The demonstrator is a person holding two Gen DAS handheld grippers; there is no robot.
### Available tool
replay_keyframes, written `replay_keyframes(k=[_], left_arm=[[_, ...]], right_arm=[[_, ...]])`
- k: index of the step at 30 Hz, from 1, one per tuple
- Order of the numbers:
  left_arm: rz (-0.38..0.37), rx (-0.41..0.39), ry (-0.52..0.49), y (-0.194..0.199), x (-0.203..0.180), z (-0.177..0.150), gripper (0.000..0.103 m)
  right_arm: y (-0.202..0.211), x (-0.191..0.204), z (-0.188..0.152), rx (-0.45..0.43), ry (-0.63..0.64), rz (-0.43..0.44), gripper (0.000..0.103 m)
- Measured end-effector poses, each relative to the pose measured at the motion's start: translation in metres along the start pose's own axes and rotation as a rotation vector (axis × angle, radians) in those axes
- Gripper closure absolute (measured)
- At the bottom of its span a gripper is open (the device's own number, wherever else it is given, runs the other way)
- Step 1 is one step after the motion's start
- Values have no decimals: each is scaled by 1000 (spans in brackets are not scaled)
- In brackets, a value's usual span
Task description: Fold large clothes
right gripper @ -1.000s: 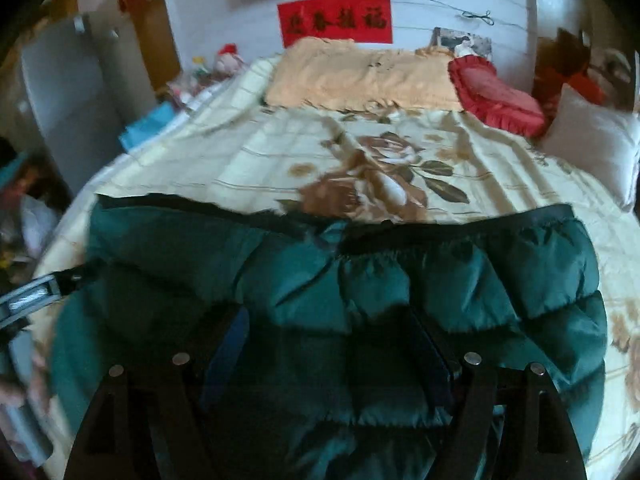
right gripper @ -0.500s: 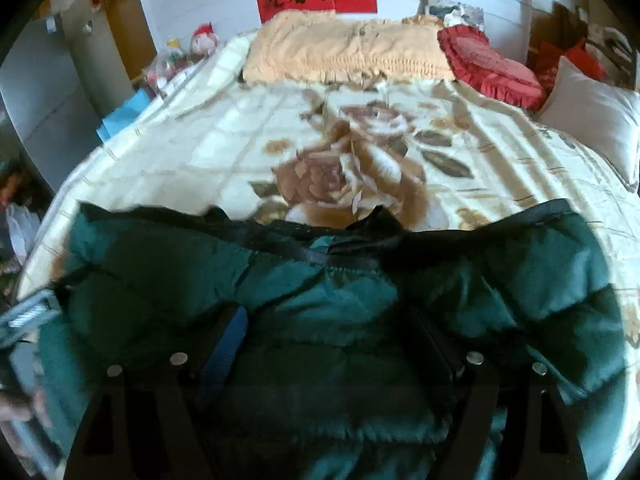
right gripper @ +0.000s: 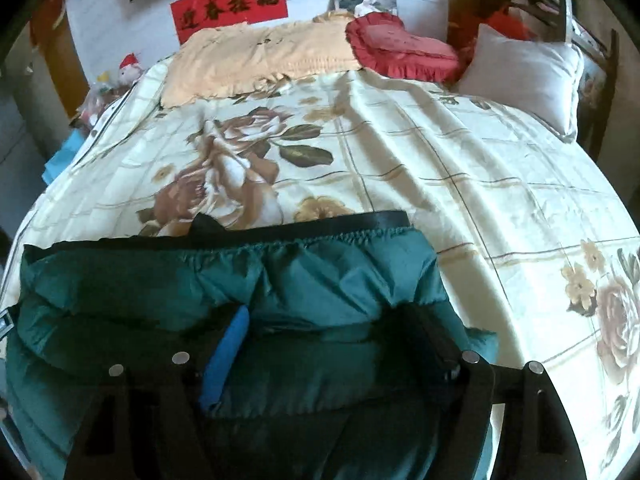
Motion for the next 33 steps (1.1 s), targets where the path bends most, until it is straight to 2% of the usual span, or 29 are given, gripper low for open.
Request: replay_keyframes(k=[5,8,10,13,16,19,25,29,33], left_arm=[[-15,-4,0,2,0,0,4],[-29,-23,0,16,6,-3,4],[-46,-53,-9,31,9,-7,4],[-71,-104,-37,56,8,-15,4],[-104,-142,-62,74,1,-22,4],[-102,-137,-103,74,-14,-24,4],[-75,-65,-120,41,-27,-26,4],[-40,-64,-157,37,-33,-30,4],[-39,-59,-160,35,-32,-32,4]], right_arm=[[5,0,1,-1,0,-2,24],[35,1,-3,-47,1,3,24],[63,3,-12,-86,-14,59,24],[90,7,-28,-97,-2,114,24],[107,12,-42,-118,42,109,24],[106,12,-48,-122,59,71,24],[75,5,-52,-60,81,14,25],[55,-5,-58,-30,40,38,25],[63,-6,-58,-22,44,34,25]])
Point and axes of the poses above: each gripper's, at about its wrist camera, not at the fingertips, and y roughly against the way its jaws point, x to its left, z to its top, the point moved 3 cm from there along -y, roughly the way its jaws point, and after that the axes turned 1 degree about z, right-handed, at the moved point
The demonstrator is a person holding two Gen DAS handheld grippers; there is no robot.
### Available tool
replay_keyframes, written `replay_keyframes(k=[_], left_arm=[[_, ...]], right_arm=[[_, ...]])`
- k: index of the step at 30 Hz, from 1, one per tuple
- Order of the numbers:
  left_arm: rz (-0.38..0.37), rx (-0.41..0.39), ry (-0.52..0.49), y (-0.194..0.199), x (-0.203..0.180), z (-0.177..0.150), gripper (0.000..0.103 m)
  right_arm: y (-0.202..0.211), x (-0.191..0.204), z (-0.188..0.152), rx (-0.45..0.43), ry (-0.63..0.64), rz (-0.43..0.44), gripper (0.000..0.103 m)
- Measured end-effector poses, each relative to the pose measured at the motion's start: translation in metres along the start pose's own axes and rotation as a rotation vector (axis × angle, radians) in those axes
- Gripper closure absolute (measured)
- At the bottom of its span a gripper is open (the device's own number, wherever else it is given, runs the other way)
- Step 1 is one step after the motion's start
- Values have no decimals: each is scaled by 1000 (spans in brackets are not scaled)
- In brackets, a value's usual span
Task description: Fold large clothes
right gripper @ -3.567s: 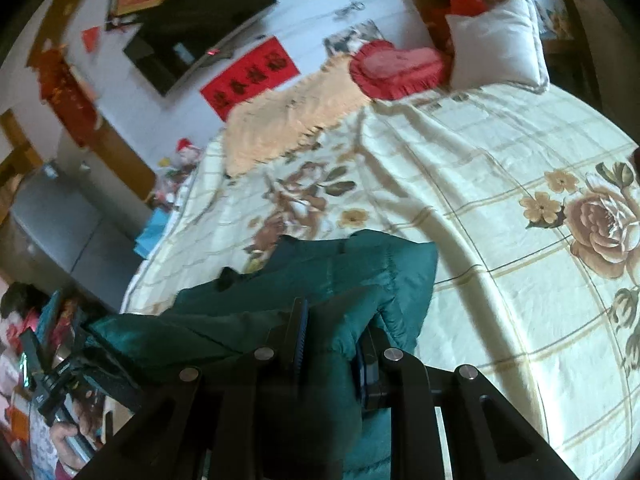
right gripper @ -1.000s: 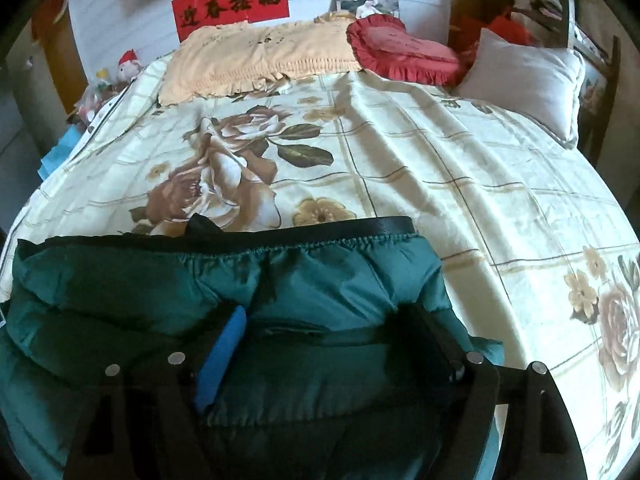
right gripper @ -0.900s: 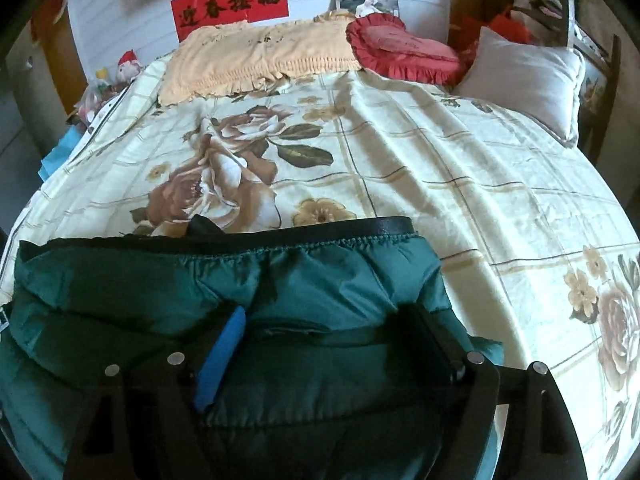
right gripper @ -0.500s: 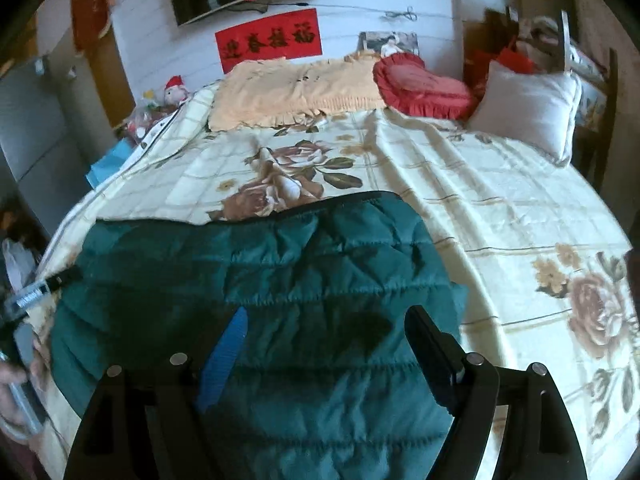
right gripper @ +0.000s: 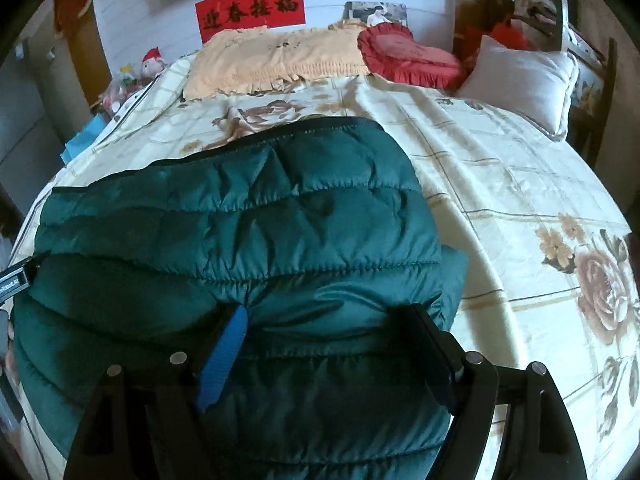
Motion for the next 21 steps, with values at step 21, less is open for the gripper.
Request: replay_keyframes(k=[21], left_arm=[[-23,-7,6,13,8,-4,3]], right_arm=[[32,-15,-65,9,-136,109,21]])
Point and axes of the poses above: each gripper's, at about its wrist camera, not at the fingertips, and y roughly against the way its jaws point, x to its left, z to its top, the point moved 3 cm from there along -y, roughly the way its jaws point, and after that the axes turned 1 degree about z, right-handed, at the moved point
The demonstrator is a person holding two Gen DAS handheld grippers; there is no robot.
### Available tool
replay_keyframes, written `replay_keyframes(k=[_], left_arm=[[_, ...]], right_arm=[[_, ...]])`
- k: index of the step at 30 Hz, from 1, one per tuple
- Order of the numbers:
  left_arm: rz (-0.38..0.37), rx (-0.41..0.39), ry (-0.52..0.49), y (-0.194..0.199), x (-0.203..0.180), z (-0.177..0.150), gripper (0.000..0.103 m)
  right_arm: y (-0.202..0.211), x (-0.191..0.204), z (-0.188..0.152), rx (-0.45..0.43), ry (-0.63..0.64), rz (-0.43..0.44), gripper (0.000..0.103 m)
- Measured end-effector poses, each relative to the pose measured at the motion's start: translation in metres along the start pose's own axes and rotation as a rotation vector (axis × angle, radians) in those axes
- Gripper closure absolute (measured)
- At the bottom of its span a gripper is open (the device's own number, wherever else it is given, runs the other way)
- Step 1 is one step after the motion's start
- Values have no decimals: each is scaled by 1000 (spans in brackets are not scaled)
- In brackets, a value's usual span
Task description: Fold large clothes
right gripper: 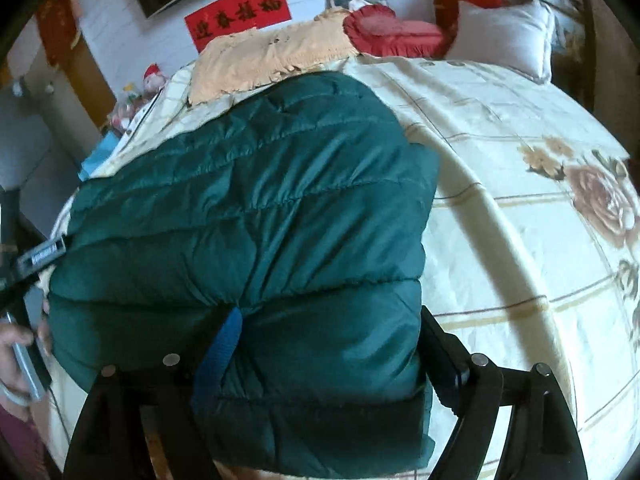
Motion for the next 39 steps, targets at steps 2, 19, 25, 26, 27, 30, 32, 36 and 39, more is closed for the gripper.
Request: replay_keyframes(k=[2,19,25,26,27,30,32,36,39], left_arm=[[-15,-20,6,10,4,-3,3],[-44,-67,49,77,39,-62,3],[-40,-70,34,83,41,-76,3],[-40,-68,35,84,42,-78,3],[-41,-69,37,85,42,-79,3],[-37,-75,37,88,45,-82,3],[-37,-74,38,88,46,-84,3],[-33,-71,34,88,47,-86,3],[-36,-66,35,87,45,-88,3]], right_arm=[[15,1,-1,-33,8,-24,21],[58,52,-11,-94,121,-47,21],[53,78,-22,-70,173,-47,20],[54,80,-24,-67,174,-44,20],[54,82,-26,-65,176,-42,20],[53,85,-30,-59,177,-43,17],[53,84,-32,-51,171,-36,15],[54,83,-34,-46,167,-42,15],[55,83,-35,-45,167,-49,14]])
Point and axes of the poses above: each gripper's, at about its wrist camera, not at the fingertips, and y roughly against the way its jaws point, x to its left, z to its top, the point moved 3 cm from there along -y, roughly the way its jaws point, and after that the axes turned 1 degree about z, right-handed, at the moved point
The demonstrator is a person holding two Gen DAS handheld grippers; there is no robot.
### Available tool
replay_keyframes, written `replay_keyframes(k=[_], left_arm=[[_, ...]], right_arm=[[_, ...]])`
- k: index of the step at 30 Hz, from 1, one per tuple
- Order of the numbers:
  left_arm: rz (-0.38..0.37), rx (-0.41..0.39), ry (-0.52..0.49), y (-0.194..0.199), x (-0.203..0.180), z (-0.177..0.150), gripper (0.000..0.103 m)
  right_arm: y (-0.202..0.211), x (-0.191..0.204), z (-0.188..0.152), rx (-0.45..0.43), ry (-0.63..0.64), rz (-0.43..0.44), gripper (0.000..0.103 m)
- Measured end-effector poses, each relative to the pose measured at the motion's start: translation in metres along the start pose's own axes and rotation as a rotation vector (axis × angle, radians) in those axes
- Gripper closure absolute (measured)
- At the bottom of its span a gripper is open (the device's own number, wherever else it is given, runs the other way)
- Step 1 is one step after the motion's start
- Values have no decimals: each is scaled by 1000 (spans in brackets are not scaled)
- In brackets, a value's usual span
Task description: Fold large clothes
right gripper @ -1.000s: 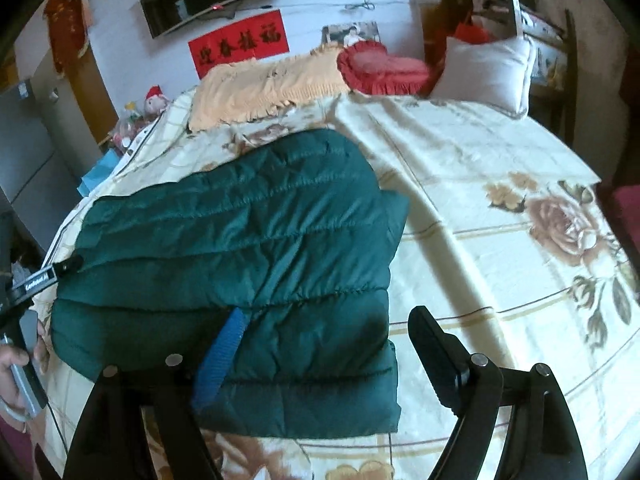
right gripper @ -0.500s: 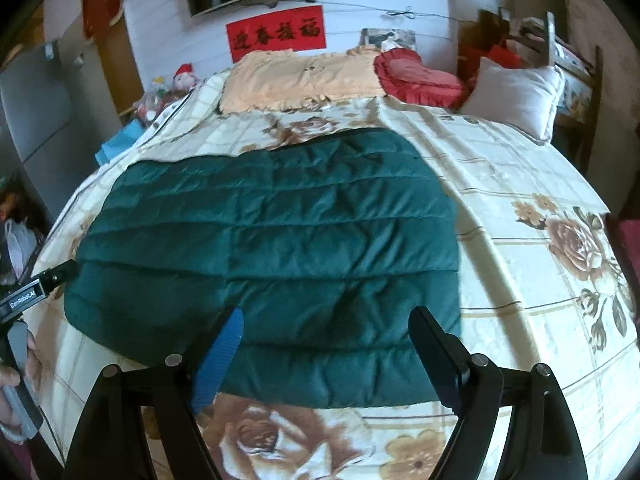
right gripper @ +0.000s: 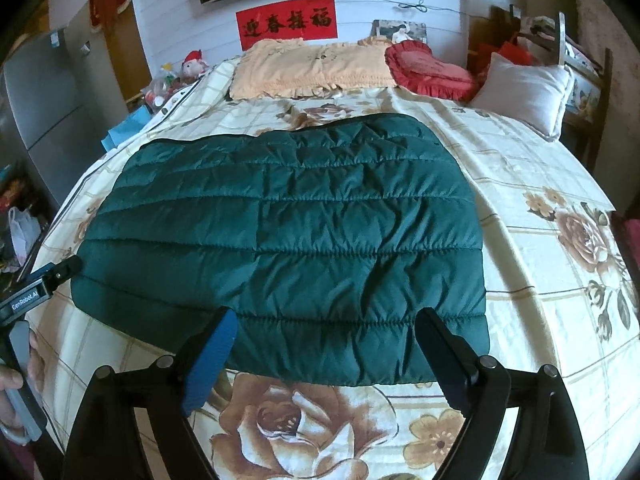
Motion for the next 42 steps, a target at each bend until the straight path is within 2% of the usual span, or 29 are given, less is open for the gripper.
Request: replay_keyframes(k=[9,18,22,24,28,33,37,42], left_arm=[[3,7,5,-4,4,-4,3],[11,18,21,-11,13,-4,3],[-42,42,52,-20,22,-3,3],[-90,59,104,-25,32,-1,3],[-170,107,199,-40,47,0,3],[-263,152,286,-55,52,-1,3],[-327,194,321,-67,49,-2,1],[-345,190,301,-69,40,4,1]], right_arm=[[-1,-5,-2,12,-12,-13,13],[0,-32,0,9,-55,-27,11],[1,-51,2,-10,-84,-23,5],[1,-63,5,-25,-106,-16,3],[-7,-91,11,-38,-165,33,1],[-36,-110,13,28,-206,126,1],[-59,-115,16,51,-245,228,1],[-78,-105,18,63,-252,316,0]])
Point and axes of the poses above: each gripper's, at about its wrist camera, not at the fingertips, and y roughly against the way its jaws point, x to its left, z to its top, the point moved 3 cm from there along -y, roughly the way its jaws point, and after that the axes turned 1 degree about z, right-handed, at the moved point
